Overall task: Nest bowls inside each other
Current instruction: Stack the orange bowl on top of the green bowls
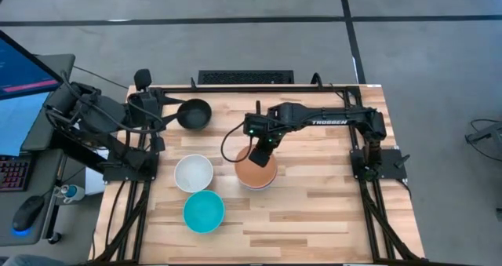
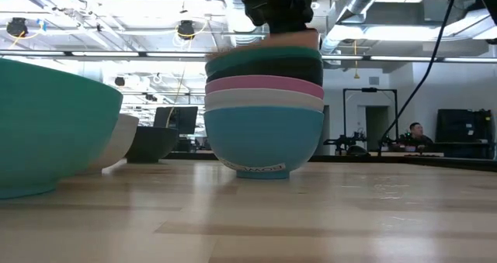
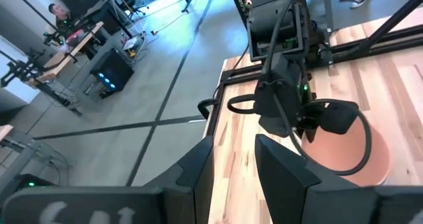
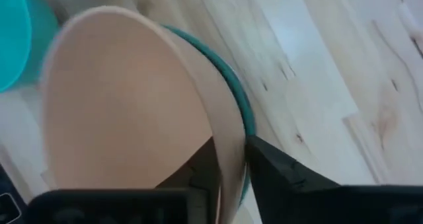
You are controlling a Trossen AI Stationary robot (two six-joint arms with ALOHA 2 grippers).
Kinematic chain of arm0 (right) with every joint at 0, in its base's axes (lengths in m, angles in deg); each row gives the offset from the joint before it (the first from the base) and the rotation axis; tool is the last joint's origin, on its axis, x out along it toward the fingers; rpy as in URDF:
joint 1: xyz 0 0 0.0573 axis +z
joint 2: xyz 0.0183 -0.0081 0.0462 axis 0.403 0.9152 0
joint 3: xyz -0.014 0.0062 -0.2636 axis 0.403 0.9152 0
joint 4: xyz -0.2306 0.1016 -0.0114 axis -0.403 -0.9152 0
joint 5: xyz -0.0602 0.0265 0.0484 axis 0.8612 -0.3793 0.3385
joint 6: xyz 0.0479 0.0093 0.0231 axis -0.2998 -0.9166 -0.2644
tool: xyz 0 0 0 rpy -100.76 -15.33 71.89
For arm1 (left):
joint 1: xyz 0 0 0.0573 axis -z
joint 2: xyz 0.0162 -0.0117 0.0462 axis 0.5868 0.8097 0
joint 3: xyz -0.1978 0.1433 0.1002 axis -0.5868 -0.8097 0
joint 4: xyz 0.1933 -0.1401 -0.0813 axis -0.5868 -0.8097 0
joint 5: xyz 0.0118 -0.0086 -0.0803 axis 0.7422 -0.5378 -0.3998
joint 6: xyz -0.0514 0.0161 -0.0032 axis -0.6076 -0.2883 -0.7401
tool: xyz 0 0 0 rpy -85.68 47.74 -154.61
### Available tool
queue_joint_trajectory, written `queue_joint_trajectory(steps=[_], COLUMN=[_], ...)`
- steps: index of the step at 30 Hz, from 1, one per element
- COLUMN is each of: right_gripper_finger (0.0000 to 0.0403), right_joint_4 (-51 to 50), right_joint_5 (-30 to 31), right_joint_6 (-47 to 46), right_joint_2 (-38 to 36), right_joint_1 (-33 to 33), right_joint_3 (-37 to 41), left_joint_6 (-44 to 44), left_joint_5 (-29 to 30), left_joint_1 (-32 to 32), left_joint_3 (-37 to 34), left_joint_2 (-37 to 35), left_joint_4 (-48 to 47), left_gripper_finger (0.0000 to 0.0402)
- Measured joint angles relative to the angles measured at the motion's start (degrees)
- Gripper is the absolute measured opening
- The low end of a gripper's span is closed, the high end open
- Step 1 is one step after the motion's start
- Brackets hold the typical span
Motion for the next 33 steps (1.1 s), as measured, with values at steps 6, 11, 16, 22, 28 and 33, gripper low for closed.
queue_joint_trajectory(steps=[6,11,16,22,28,33], right_gripper_finger=[0.0133,0.0162,0.0193,0.0216,0.0194,0.0148], right_joint_4=[-0.7,-1.3,4.9,0.2,0.2,0.5], right_joint_5=[3.3,11.3,11.4,8.7,10.1,11.6], right_joint_6=[0.6,2.7,2.3,0.9,-0.3,0.1], right_joint_2=[0.0,-2.5,-8.3,-8.8,-8.7,-8.6], right_joint_1=[0.0,-0.9,-1.4,-1.6,-1.6,-2.5], right_joint_3=[0.0,0.1,-0.1,-0.1,3.1,3.9], left_joint_6=[-1.3,-5.9,-5.0,-2.8,-3.9,-2.9], left_joint_5=[0.3,0.5,-0.3,-3.7,-6.8,-8.6], left_joint_1=[0.0,0.0,-0.5,-4.7,-9.5,-10.5], left_joint_3=[-2.6,-12.8,-26.2,-34.8,-40.9,-43.0], left_joint_2=[-0.4,-3.2,-7.4,-14.2,-17.5,-16.8], left_joint_4=[1.1,1.7,13.2,23.8,25.1,27.6], left_gripper_finger=[0.0102,0.0102,0.0102,0.0102,0.0102,0.0102])
